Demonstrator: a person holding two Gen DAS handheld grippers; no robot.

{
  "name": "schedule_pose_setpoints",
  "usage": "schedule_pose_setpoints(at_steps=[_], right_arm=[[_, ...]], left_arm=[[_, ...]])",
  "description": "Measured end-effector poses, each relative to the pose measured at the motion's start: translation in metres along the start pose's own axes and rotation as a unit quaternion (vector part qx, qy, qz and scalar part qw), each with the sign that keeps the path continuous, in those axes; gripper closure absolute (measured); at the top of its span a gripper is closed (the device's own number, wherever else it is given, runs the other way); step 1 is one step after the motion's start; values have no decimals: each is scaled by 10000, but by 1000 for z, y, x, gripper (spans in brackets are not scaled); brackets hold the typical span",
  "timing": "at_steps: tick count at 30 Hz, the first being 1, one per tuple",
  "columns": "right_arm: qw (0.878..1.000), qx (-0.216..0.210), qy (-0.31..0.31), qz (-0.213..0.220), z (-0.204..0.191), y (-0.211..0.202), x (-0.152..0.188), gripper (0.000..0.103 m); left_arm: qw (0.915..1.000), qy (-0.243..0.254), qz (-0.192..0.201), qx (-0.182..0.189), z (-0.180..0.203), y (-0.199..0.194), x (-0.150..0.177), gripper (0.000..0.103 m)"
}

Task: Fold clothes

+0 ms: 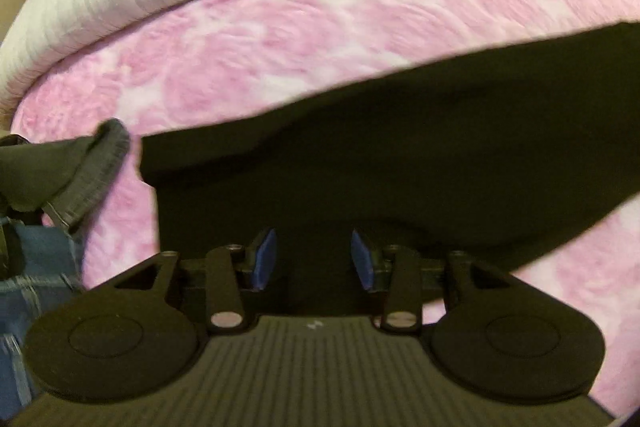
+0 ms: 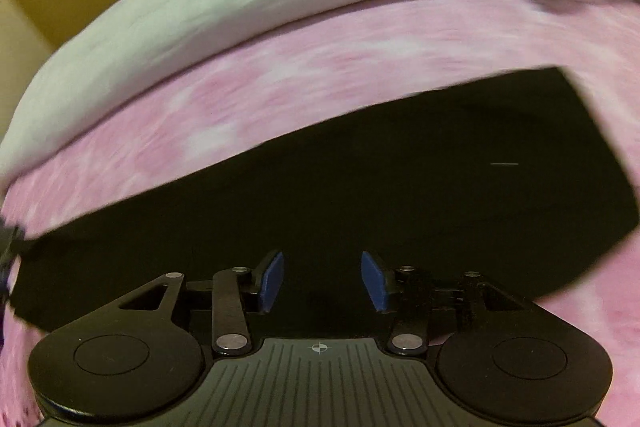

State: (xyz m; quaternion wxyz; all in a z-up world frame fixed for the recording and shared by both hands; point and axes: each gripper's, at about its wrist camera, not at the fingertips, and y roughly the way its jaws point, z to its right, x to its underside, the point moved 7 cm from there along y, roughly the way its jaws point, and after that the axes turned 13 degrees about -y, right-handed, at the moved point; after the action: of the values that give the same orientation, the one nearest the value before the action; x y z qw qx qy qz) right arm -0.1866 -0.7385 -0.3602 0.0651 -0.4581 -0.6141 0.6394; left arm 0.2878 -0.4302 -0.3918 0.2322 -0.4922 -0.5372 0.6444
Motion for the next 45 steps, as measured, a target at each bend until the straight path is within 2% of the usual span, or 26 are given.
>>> schedule_pose_setpoints(at_steps=[4,6,8,10,12,17,18,21,22,23,27,33,35,39,45], right_arm=[[9975,-279,-616,-194,-87,31,-8,55],[9941,-422,-967,-245,-125,41,-9,54],[9908,-537,-1196,-330,-155,53,-8,54],[9869,-650,-1417,-416,-183,64,-6,53],[9842,-777,-1500,-531,-207,77,0,53],[9746,-1039,-1846,-722,-256,102,5,53],[9726,-1074,-1925,-745,-264,105,6,53],[9673,-1096,-2135,-816,-274,113,7,52],[9656,-1092,-2203,-844,-276,115,8,52],[9641,-1065,-2282,-847,-275,114,9,52],[9582,-936,-2561,-871,-269,111,16,52],[9491,-808,-2767,-1266,-259,117,44,52],[9448,-713,-2833,-1481,-254,123,53,52],[9483,-708,-2677,-1552,-245,126,56,51],[9571,-772,-2455,-1332,-250,130,36,51]], left_arm=[[9995,6,307,-70,-51,-5,-2,63],[9975,500,463,-179,-67,-12,13,63],[9902,1262,501,-339,-71,-16,40,63],[9772,2027,479,-404,-67,-12,68,63],[9589,2735,549,-512,-57,-4,89,63],[9175,3816,839,-737,-36,25,102,64],[9090,4004,824,-820,-35,33,103,70],[8785,4595,782,-1049,-34,54,107,96],[8728,4685,836,-1085,-37,52,106,102],[8690,4739,892,-1113,-40,50,106,102],[8859,4367,1135,-1080,-55,30,98,102],[8821,4556,758,-929,-51,46,116,103],[8856,4499,739,-885,-53,43,117,103],[8899,4399,856,-847,-51,28,117,103],[8874,4459,824,-833,-53,25,126,103]])
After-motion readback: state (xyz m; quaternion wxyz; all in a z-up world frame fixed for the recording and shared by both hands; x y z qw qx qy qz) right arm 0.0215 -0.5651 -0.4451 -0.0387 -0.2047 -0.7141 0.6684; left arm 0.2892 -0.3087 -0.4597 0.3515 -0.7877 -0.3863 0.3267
